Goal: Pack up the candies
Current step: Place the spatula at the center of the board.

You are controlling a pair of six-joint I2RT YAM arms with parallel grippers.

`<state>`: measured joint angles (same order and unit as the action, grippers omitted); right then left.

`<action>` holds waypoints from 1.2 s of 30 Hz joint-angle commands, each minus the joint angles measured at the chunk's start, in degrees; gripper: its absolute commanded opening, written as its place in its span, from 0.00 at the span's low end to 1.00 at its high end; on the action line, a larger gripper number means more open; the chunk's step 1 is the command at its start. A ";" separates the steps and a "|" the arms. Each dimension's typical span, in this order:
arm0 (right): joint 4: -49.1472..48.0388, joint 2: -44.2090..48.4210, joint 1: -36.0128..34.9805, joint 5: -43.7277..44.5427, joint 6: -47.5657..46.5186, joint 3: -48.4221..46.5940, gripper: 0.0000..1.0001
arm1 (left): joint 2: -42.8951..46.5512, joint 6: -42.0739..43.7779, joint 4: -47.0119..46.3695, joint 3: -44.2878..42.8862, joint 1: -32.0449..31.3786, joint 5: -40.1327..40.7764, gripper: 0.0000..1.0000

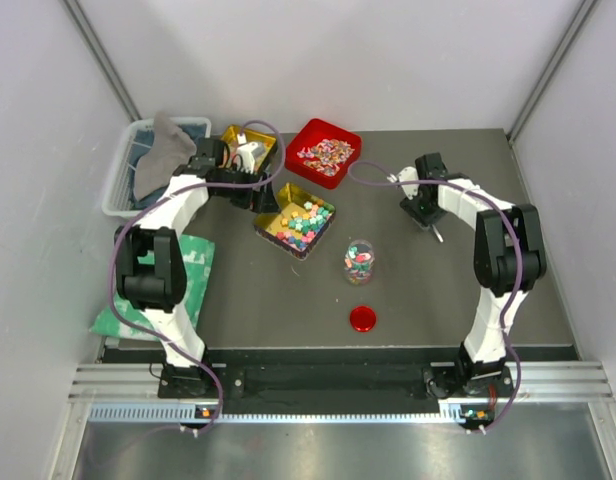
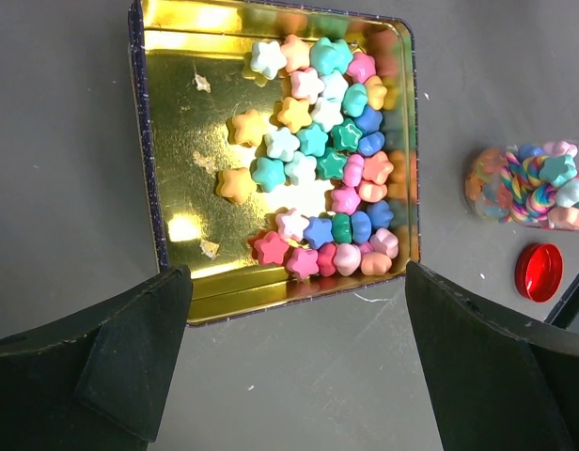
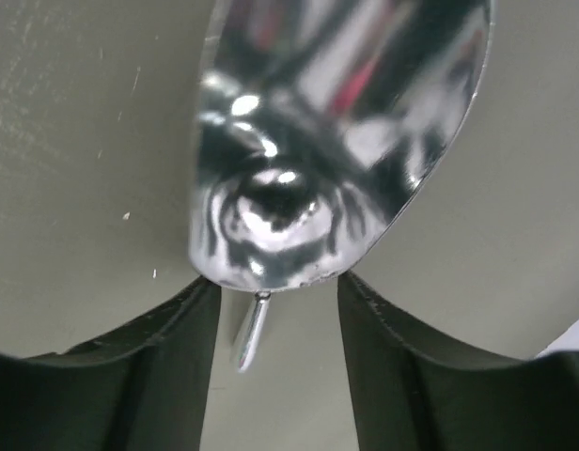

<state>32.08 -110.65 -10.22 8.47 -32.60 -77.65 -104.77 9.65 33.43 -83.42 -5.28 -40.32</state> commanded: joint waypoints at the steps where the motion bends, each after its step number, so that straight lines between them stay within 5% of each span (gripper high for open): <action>1: -1.23 7.17 0.37 -1.35 -0.09 -0.05 0.54 | 4.84 2.39 0.14 -0.17 0.27 -1.17 0.99; 9: 18.17 29.50 -5.06 -14.43 -11.42 5.38 0.55 | 6.60 3.71 3.83 -4.73 1.85 -0.73 0.99; 15: 27.59 43.32 -26.67 -17.96 -11.53 14.52 0.51 | 5.98 3.18 8.05 -8.78 3.52 -2.13 0.99; 27: 18.64 37.53 -48.03 -14.89 -7.39 26.05 0.45 | 12.83 2.22 6.30 -3.52 3.61 -0.38 0.99; 36: 12.14 31.03 -52.79 -14.80 -5.72 28.08 0.42 | 14.59 2.22 4.80 -1.04 3.61 -0.47 0.99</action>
<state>49.10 -77.76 -61.06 -5.65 -39.81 -49.52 -92.64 11.92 40.58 -84.93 -1.67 -39.83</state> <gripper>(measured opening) 0.434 0.990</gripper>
